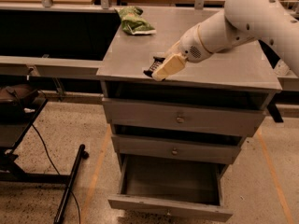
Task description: Place rxbar chocolate into bottom drawer
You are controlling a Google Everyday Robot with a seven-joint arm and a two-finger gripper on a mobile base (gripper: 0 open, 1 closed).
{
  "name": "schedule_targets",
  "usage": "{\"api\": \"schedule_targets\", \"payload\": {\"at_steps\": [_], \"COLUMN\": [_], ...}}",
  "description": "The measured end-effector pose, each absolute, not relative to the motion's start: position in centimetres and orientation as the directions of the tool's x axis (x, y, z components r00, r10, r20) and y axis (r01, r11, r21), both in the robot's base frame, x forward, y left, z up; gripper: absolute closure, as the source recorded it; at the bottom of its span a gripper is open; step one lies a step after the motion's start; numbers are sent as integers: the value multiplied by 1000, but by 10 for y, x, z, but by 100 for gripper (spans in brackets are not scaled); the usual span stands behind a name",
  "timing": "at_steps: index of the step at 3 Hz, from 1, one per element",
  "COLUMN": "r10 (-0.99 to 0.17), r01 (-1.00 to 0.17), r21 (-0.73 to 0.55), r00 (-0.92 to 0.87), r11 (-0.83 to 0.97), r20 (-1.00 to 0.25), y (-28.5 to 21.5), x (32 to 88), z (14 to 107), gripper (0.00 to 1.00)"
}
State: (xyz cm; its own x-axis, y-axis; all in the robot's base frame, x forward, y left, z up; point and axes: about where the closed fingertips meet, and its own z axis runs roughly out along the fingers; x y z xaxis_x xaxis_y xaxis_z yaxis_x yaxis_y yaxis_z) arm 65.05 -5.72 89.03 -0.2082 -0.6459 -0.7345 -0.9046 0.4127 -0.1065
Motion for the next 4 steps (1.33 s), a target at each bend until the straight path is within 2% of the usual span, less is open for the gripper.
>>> {"api": "schedule_targets", "payload": {"at_steps": [2, 3, 4], "r10": [-663, -698, -706], "r01": [-905, -874, -854], "r21": [-125, -258, -266], "r00": [-198, -121, -155], "r11": [406, 413, 448], "r20": [-722, -706, -691], "y": [-61, -75, -97], "x": [633, 590, 567], "z": [874, 876, 850], "gripper": [100, 100, 100]}}
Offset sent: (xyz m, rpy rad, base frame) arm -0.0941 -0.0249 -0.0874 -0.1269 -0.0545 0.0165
